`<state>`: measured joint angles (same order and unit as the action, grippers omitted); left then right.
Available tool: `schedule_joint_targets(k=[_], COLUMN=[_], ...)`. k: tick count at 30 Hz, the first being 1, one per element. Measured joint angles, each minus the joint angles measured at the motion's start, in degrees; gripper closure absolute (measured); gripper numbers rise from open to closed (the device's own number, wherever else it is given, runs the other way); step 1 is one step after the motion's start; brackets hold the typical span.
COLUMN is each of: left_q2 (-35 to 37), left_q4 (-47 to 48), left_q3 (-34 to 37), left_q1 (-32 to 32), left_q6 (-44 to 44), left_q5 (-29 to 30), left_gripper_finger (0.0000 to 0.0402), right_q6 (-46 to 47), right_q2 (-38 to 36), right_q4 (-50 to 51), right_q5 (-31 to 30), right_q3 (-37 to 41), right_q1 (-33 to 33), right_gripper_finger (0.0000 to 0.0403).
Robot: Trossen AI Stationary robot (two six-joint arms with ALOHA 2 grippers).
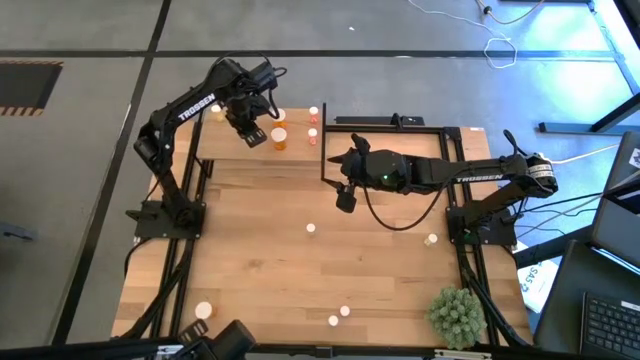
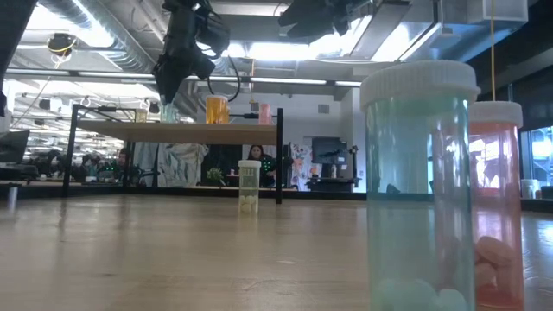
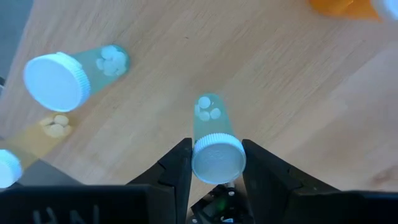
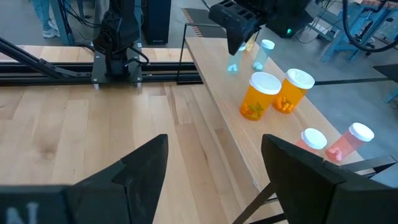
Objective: Pick and place medicine bottles onto shelf by color
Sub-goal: Put the left small blue pill on the shelf aligned with the blue pill on the shelf
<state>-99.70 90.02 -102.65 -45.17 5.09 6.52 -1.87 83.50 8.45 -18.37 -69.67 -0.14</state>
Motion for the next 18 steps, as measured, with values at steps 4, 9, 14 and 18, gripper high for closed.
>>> schedule_joint_targets(k=[4,9,14,18], left_q2=[0.00,0.00,0.00,0.00], left_q4=[0.00,0.00,0.00,-0.02], left_q3=[0.00,0.02,0.02,0.02], left_q1=[-0.08,-0.87,-0.95,-0.95], left_q6=[0.02,0.00,0.48,0.77], left_q5=[0.22,-0.11,-0.41,-0.44], left_gripper_finger=[0.0287,0.0287,0.0287,0.0287], right_q6=[0.11,0.12,0.12,0.11], right_q2=[0.00,0.00,0.00,0.00], right_q4=[0.00,0.00,0.00,0.00], right_q5=[0.00,0.00,0.00,0.00], right_q3=[0.00,0.00,0.00,0.00], right_q1=[0.00,0.00,0.00,0.00], right_gripper_finger=[0.0142,0.0142,0.0142,0.0142])
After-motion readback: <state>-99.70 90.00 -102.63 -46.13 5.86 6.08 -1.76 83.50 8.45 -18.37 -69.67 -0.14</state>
